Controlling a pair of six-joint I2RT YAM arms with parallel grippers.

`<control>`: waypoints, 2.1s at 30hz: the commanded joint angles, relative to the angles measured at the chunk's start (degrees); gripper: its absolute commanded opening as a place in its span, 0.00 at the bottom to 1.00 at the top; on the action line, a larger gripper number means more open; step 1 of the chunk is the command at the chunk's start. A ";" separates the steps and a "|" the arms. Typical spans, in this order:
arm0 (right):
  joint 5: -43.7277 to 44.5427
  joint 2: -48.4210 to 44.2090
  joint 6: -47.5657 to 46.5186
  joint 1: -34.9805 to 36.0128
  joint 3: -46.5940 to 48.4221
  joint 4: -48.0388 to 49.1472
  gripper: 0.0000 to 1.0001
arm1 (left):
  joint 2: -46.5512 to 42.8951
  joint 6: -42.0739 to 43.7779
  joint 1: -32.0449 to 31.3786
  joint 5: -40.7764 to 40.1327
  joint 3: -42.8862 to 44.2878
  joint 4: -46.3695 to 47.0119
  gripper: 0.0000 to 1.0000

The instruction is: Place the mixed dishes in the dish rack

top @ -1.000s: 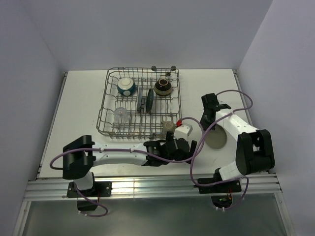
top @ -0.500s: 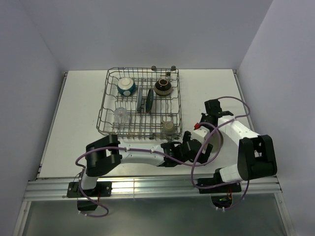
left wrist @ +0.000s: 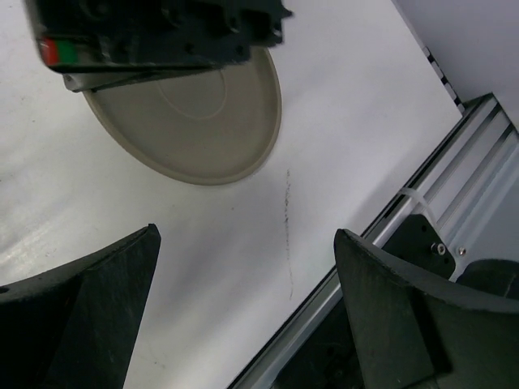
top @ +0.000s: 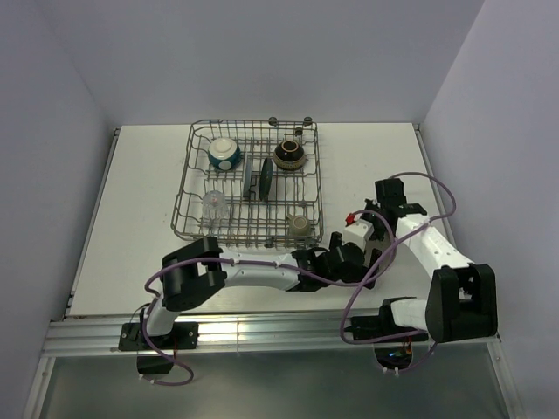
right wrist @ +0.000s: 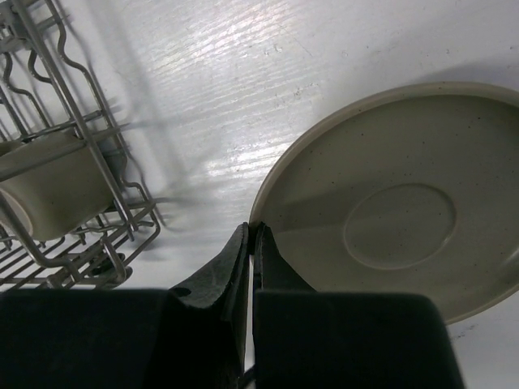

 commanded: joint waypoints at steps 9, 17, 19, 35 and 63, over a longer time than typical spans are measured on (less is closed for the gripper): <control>-5.24 -5.18 0.71 -1.06 -1.83 0.24 0.00 | 3.19 -8.15 4.08 1.90 2.96 0.15 0.90; -7.96 -6.59 1.06 -2.38 -2.44 0.33 0.00 | 6.62 -11.05 4.96 2.09 2.01 3.21 0.86; -9.97 -6.86 1.15 -2.82 -2.79 0.68 0.00 | 6.80 -11.49 5.22 1.21 0.16 5.59 0.84; -16.05 -7.82 3.87 -3.88 -4.73 3.05 0.00 | 5.39 -10.18 5.31 -1.78 -4.94 18.60 0.61; -12.95 -21.09 -3.33 -7.31 19.44 -14.52 1.00 | -21.29 -9.83 4.34 2.17 -17.07 3.94 0.00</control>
